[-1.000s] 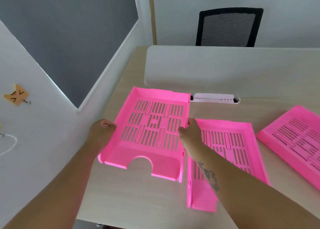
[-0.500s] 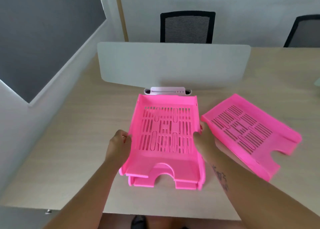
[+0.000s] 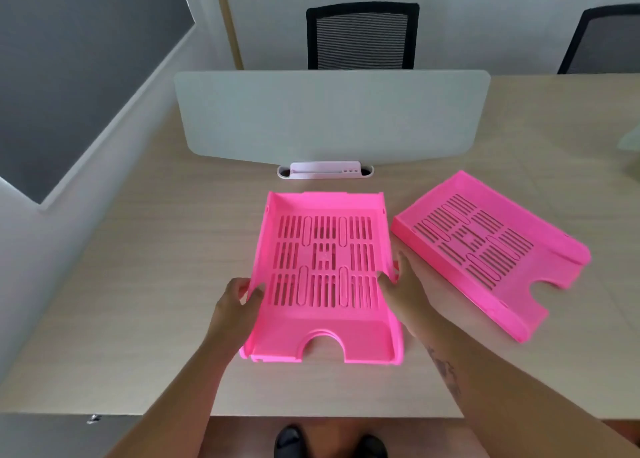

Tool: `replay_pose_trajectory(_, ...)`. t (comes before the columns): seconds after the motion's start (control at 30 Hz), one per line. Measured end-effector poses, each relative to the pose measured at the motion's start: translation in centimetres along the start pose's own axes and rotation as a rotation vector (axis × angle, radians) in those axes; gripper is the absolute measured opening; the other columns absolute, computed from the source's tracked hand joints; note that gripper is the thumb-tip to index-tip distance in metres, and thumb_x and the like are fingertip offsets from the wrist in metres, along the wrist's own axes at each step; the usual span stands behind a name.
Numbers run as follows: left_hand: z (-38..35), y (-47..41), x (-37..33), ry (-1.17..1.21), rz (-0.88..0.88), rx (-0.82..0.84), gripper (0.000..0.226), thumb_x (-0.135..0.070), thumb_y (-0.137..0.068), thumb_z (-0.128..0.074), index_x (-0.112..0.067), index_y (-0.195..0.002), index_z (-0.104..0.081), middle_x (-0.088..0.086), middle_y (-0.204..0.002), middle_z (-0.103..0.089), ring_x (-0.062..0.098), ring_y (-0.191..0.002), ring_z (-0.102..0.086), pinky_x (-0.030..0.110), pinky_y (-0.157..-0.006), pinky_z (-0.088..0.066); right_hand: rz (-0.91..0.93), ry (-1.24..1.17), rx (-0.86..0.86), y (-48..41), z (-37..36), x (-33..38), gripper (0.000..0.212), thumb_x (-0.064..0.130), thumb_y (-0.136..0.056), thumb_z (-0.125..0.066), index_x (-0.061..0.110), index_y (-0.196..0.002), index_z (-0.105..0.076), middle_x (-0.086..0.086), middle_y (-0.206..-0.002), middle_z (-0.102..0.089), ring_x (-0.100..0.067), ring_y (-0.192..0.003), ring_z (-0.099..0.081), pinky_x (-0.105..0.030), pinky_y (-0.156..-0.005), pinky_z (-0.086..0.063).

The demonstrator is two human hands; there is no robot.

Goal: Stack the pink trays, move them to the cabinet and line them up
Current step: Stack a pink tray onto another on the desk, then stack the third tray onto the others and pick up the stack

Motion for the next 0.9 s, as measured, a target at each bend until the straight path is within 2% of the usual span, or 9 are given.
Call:
replay_pose_trajectory(0.07,-0.5,0.6,0.9,0.084,0.039,0.053,0.031,-0.036,-0.102,-0.043,-0.018,-0.118,-0.062,0.003,-0.105,-0.072,0.025,-0.089,-0.07,0.044,-0.074,-0.061,-0.052,-0.006,0.027,1.2,-0.2,-0.5,0.049,0.018,-0.104,-0.044,0.02,-0.152,-0.035,-0.004,-0.131,-0.063,-0.017,-0.093,-0.065,-0.03,-0.079,-0.052)
replay_pose_trajectory(0.13,-0.8,1.0,1.3,0.193,0.108,0.082,0.035,-0.036,-0.104,-0.039,-0.018,-0.103,-0.068,0.009,-0.093,-0.073,0.031,-0.082,-0.07,0.045,-0.067,-0.061,-0.06,-0.017,0.001,1.7,-0.4,-0.9,0.04,0.026,-0.107,-0.037,0.02,-0.146,-0.046,-0.004,-0.118,-0.068,-0.021,-0.093,-0.065,-0.031,-0.081,-0.05)
replay_pose_trajectory(0.23,-1.1,0.7,1.0,0.258,0.137,0.066,0.051,-0.044,-0.105,-0.033,-0.01,-0.095,-0.071,0.017,-0.088,-0.072,0.028,-0.076,-0.066,0.033,-0.067,-0.055,-0.081,-0.079,-0.1,1.6,-0.6,-0.7,0.038,0.033,-0.109,-0.029,0.02,-0.113,-0.064,0.005,-0.078,-0.064,-0.015,-0.07,-0.06,-0.024,-0.06,-0.044)
replay_pose_trajectory(0.3,-1.3,0.3,0.9,0.288,0.17,0.076,0.053,-0.048,-0.104,-0.032,-0.013,-0.093,-0.07,0.012,-0.086,-0.071,0.025,-0.076,-0.065,0.03,-0.066,-0.052,-0.099,-0.079,-0.131,1.3,-0.5,-0.6,0.04,0.032,-0.109,-0.028,0.021,-0.089,-0.061,0.004,-0.066,-0.056,-0.014,-0.061,-0.053,-0.025,-0.053,-0.038)
replay_pose_trajectory(0.47,-2.1,-0.8,1.4,0.404,0.24,0.146,0.046,-0.053,-0.101,-0.038,-0.024,-0.101,-0.072,0.007,-0.098,-0.076,0.03,-0.093,-0.071,0.052,-0.087,-0.057,-0.125,-0.067,-0.115,0.0,-0.5,-0.6,0.044,0.04,-0.108,-0.03,0.028,-0.08,-0.061,0.004,-0.066,-0.059,-0.011,-0.056,-0.052,-0.024,-0.054,-0.04)
replay_pose_trajectory(0.53,-2.1,-1.0,1.9,0.45,0.251,0.167,0.044,-0.054,-0.099,-0.042,-0.024,-0.104,-0.073,0.005,-0.101,-0.078,0.032,-0.097,-0.072,0.056,-0.09,-0.056,-0.127,-0.067,-0.123,0.0,-0.2,-0.5,0.044,0.041,-0.108,-0.031,0.032,-0.074,-0.058,0.004,-0.065,-0.059,-0.012,-0.057,-0.053,-0.024,-0.055,-0.041)
replay_pose_trajectory(0.67,-2.2,-0.9,3.1,0.533,0.213,0.265,0.044,-0.057,-0.095,-0.049,-0.024,-0.11,-0.074,0.009,-0.112,-0.076,0.038,-0.106,-0.07,0.064,-0.095,-0.051,-0.18,-0.037,-0.086,0.6,-0.1,-0.3,0.045,0.04,-0.108,-0.03,0.024,-0.075,-0.058,-0.002,-0.071,-0.061,-0.018,-0.065,-0.057,-0.027,-0.062,-0.047)
replay_pose_trajectory(0.77,-1.9,-0.6,2.9,0.557,0.196,0.282,0.042,-0.052,-0.099,-0.045,-0.024,-0.114,-0.073,0.009,-0.114,-0.076,0.038,-0.107,-0.07,0.064,-0.095,-0.051,-0.182,-0.062,-0.088,1.9,-0.1,-0.5,0.041,0.038,-0.108,-0.032,0.026,-0.078,-0.057,0.0,-0.076,-0.061,-0.023,-0.075,-0.06,-0.026,-0.064,-0.047)
replay_pose_trajectory(0.9,-2.3,0.2,2.8,0.563,0.179,0.301,0.045,-0.049,-0.102,-0.04,-0.02,-0.125,-0.066,0.008,-0.115,-0.075,0.034,-0.106,-0.071,0.052,-0.086,-0.058,-0.204,-0.141,-0.084,4.5,-0.3,-1.4,0.039,0.038,-0.109,-0.029,0.021,-0.096,-0.061,0.0,-0.085,-0.064,-0.01,-0.071,-0.062,-0.021,-0.054,-0.045)
Point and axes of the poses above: each hand's wrist, its own y-axis away from the middle knuckle, its own z-axis out of the back of the hand, x = y × z, the point moved 5 cm from there along -y, towards the middle knuckle
